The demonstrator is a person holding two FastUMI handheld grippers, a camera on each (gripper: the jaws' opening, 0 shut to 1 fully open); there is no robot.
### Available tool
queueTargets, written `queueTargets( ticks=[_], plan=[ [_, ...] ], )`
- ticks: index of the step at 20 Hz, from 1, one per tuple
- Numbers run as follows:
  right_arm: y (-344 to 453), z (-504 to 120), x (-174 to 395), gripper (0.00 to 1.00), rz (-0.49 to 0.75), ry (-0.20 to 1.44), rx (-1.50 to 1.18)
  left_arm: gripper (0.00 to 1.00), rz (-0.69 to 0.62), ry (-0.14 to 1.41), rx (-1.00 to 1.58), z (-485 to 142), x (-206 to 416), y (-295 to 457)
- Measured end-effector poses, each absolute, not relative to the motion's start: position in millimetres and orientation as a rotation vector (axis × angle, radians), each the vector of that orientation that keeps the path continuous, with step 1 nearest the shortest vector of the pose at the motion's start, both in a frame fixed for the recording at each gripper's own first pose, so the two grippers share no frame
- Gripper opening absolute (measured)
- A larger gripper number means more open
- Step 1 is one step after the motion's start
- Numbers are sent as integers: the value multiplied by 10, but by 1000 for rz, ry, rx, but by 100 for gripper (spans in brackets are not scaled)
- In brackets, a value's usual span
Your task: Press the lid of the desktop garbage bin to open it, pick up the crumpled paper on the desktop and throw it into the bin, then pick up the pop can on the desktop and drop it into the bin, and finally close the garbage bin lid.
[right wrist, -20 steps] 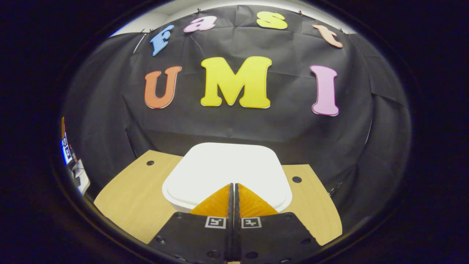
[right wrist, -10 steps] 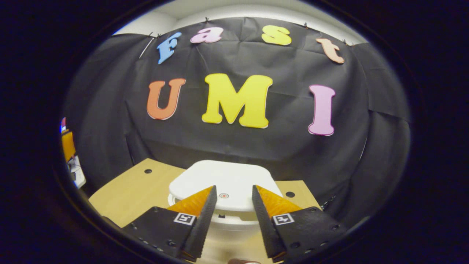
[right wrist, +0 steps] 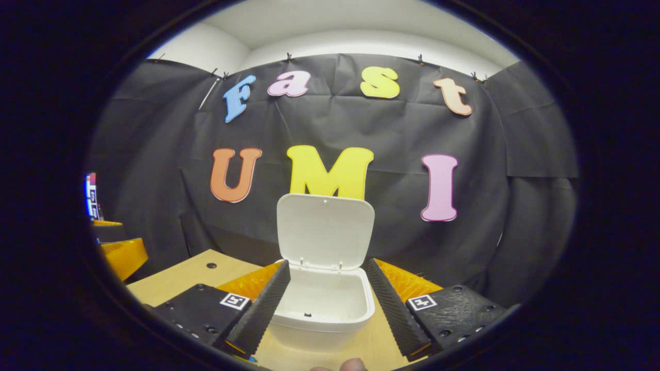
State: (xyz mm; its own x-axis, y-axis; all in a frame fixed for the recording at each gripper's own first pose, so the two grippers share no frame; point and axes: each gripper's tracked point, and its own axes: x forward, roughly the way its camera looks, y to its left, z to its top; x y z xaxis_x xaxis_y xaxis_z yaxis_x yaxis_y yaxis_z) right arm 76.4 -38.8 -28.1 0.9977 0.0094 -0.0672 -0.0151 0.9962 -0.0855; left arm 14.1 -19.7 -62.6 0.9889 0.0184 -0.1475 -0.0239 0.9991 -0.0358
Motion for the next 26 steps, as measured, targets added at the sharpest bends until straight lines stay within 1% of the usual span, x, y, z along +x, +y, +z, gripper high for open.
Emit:
queueTargets(
  ticks=[3,7,12,16,17,19,20,23,24,25,26],
  plan=[
    [-450,-238,645,95,6,58,-79,97,4,169,-45,-702,125,-260],
    [-517,-461,488,95,21,110,-67,98,-26,230,-35,-982,49,-355],
    [-664,-798,254,95,21,184,-52,98,-61,369,-38,-1460,-68,-458],
    [-878,-1104,110,95,-19,255,-40,98,-93,492,-38,-1929,-220,-555],
    [-929,-1172,73,98,-29,275,-35,98,-101,526,-47,-2051,-261,-586],
    [-1017,-1324,3,98,-44,316,-24,98,-117,594,-55,-2280,-355,-648],
    [-1063,-1405,-40,95,-53,335,-22,99,-127,625,-50,-2392,-396,-679],
    [-1140,-1666,-153,95,-71,397,-28,98,-139,689,-44,-2722,-504,-741],
    [-1134,-1767,-216,98,-72,420,-27,99,-145,707,-52,-2833,-518,-770],
    [-1126,-1856,-273,98,-69,441,-26,99,-153,720,-54,-2950,-532,-799],
    [-1123,-1934,-325,96,-69,461,-29,99,-156,740,-44,-3071,-561,-794]
  ],
)
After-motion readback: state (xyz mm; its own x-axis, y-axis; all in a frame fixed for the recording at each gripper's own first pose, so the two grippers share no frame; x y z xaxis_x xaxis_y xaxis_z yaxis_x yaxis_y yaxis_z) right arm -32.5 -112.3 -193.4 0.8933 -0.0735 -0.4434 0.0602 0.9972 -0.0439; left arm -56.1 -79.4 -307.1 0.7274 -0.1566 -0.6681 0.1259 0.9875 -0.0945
